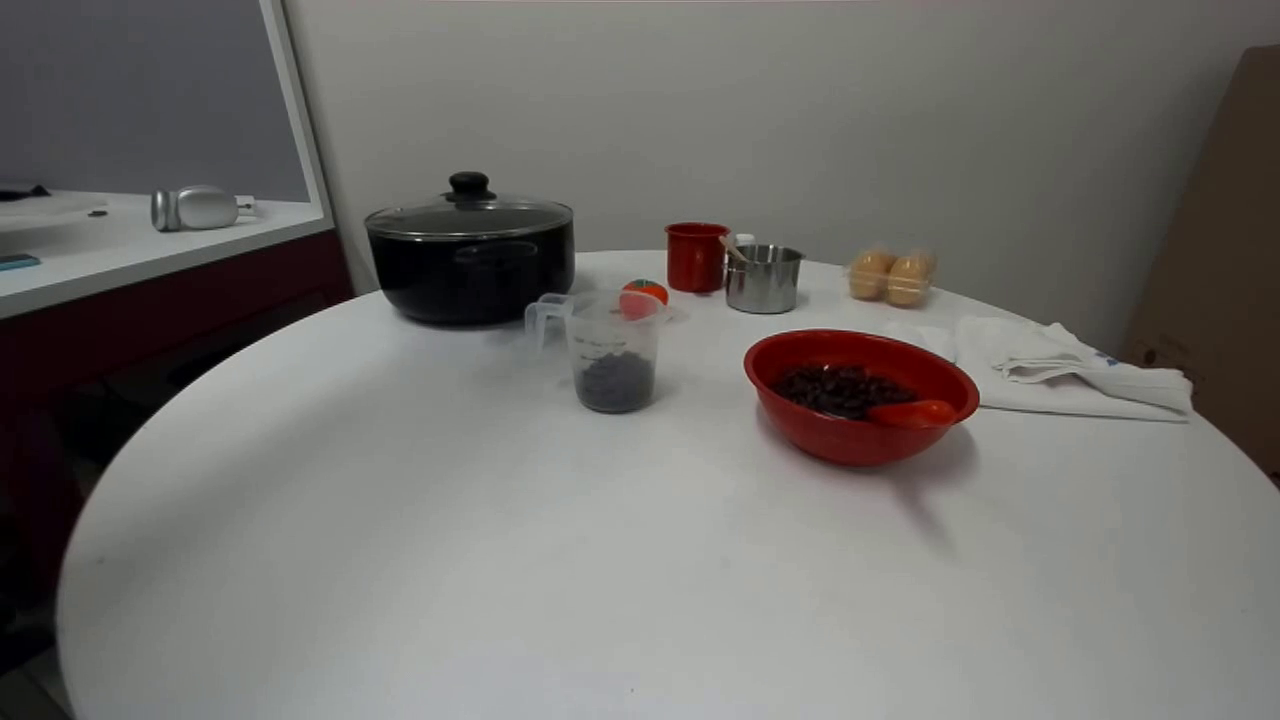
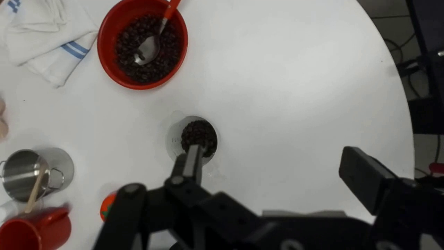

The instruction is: Pour the contents of the jug into the red bowl

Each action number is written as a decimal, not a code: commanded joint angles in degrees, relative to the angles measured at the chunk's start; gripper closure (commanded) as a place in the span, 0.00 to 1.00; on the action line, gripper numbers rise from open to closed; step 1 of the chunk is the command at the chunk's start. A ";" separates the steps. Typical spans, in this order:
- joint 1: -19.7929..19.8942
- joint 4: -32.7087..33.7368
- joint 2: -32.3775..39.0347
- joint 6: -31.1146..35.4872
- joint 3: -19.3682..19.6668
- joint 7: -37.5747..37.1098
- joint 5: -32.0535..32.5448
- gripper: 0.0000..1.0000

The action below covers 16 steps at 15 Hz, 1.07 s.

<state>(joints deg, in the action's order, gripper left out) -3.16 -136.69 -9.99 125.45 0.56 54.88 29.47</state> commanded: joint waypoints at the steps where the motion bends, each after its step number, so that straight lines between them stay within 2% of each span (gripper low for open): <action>1: 0.44 4.38 9.25 2.82 -0.56 3.73 2.67 0.00; 5: 1.59 9.34 18.04 5.36 -0.29 8.58 3.30 0.00; 11: 3.57 17.38 27.24 7.93 -0.72 19.12 3.18 0.00; 16: 2.53 16.73 30.38 11.99 -1.43 22.52 4.64 0.00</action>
<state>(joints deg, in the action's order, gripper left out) -0.25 -120.14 18.71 135.09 -0.16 75.79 32.10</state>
